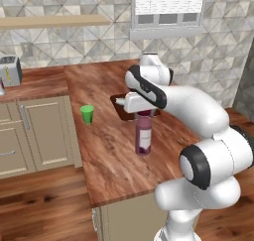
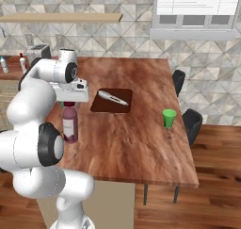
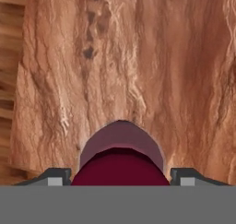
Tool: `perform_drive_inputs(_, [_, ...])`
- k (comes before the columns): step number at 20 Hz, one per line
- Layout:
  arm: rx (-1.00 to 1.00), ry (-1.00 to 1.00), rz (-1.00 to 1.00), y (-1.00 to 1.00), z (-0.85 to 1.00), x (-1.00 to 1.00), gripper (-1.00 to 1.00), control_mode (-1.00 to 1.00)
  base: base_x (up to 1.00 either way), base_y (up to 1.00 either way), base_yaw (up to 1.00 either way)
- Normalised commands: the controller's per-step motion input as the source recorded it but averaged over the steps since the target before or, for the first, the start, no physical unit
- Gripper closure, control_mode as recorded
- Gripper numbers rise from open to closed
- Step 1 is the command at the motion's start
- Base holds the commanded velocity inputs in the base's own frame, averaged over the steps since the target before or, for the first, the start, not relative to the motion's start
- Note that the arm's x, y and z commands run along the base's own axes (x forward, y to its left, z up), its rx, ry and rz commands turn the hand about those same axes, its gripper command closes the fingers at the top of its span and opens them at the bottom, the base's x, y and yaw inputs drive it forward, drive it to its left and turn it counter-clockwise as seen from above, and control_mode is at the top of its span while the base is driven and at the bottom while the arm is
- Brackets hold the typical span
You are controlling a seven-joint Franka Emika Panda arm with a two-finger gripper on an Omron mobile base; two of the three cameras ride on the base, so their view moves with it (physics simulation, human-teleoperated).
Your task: Place the drinks on the dining counter in a tight cluster.
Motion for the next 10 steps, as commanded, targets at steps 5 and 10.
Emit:
perform_drive_inputs(5, [-0.02,0.04,0.00,0.00,-0.36,0.18,1.00,-1.00,0.00,0.00,0.00])
perform_drive_inputs(10, [0.00,0.13,0.00,0.00,-0.50,0.00,1.00,-1.00,0.00,0.00,0.00])
